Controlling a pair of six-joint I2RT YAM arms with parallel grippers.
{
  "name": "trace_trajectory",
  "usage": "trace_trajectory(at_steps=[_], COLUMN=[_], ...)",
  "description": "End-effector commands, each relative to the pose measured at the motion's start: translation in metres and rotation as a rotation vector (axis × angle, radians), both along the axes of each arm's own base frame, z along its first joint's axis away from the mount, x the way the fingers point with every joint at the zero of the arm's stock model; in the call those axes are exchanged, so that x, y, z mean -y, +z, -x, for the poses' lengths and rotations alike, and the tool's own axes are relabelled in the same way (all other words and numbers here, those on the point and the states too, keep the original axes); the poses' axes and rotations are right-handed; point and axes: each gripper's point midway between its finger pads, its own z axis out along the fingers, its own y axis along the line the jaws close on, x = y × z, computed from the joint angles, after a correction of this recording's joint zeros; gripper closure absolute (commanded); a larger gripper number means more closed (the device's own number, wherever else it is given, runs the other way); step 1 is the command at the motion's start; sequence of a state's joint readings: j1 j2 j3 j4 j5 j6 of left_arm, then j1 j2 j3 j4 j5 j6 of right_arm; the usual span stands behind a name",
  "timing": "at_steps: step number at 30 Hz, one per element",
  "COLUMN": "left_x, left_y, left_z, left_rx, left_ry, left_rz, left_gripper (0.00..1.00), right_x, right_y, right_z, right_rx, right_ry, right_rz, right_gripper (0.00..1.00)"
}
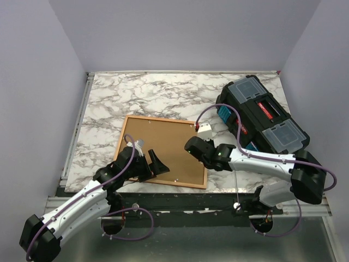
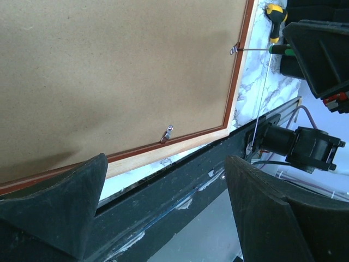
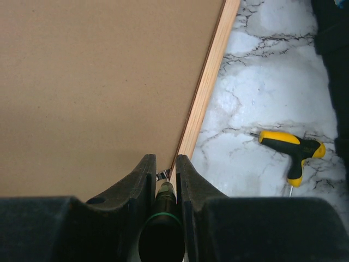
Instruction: Take the photo out of the frame
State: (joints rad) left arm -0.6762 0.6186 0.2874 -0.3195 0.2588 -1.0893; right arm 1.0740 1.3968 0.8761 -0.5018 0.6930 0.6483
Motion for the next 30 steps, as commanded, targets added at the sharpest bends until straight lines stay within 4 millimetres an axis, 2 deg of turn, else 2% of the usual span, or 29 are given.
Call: trace_trajectory(at_steps=[1, 3, 8, 11, 15, 17, 20, 23, 26, 28, 30], left_x=[-0.002, -0.001, 0.001, 0.004, 0.006, 0.008, 0.019, 0.04, 0.056, 0.058, 0.059], left_y=[-0.004, -0.002, -0.003, -0.004, 0.0, 0.006, 0.028, 0.064, 0.102, 0.107, 0.102], left_z=[0.003, 0.003, 0.004, 0.006, 0.008, 0.007, 0.005, 0.006, 0.01, 0.007, 0.005], left_rx=[-0.012, -0.006, -0.003, -0.008, -0.004, 0.024, 0.108, 0.228, 0.419, 0.491, 0.516], left_ry=[0.001, -0.003, -0.016, -0.026, -0.042, -0.055, -0.106, -0.223, -0.358, -0.399, -0.432], left_rz=[-0.005, 0.003, 0.014, 0.029, 0.044, 0.061, 0.137, 0.268, 0.324, 0.247, 0.153], left_gripper=[0.09, 0.09, 0.09, 0.09, 0.09, 0.09, 0.09, 0.1, 0.12, 0.11, 0.1], right_x=[-0.018, -0.023, -0.017, -0.01, -0.011, -0.008, -0.013, -0.042, -0.062, -0.066, -0.069], right_y=[0.008, 0.016, 0.031, 0.031, 0.046, 0.045, 0.055, 0.063, 0.057, 0.056, 0.063], right_z=[-0.012, -0.011, -0.017, -0.022, -0.025, -0.017, 0.0, 0.027, 0.056, 0.07, 0.079], right_rx=[0.046, 0.065, 0.19, 0.269, 0.301, 0.234, 0.122, -0.011, -0.178, -0.255, -0.293], right_ry=[0.036, 0.055, 0.071, 0.085, 0.087, 0.083, 0.071, 0.233, 0.338, 0.355, 0.356], right_rz=[-0.055, -0.114, -0.194, -0.191, -0.2, -0.183, -0.258, -0.411, -0.496, -0.542, -0.608], right_gripper=[0.99, 0.99, 0.99, 0.99, 0.99, 0.99, 0.99, 0.99, 0.99, 0.99, 0.99])
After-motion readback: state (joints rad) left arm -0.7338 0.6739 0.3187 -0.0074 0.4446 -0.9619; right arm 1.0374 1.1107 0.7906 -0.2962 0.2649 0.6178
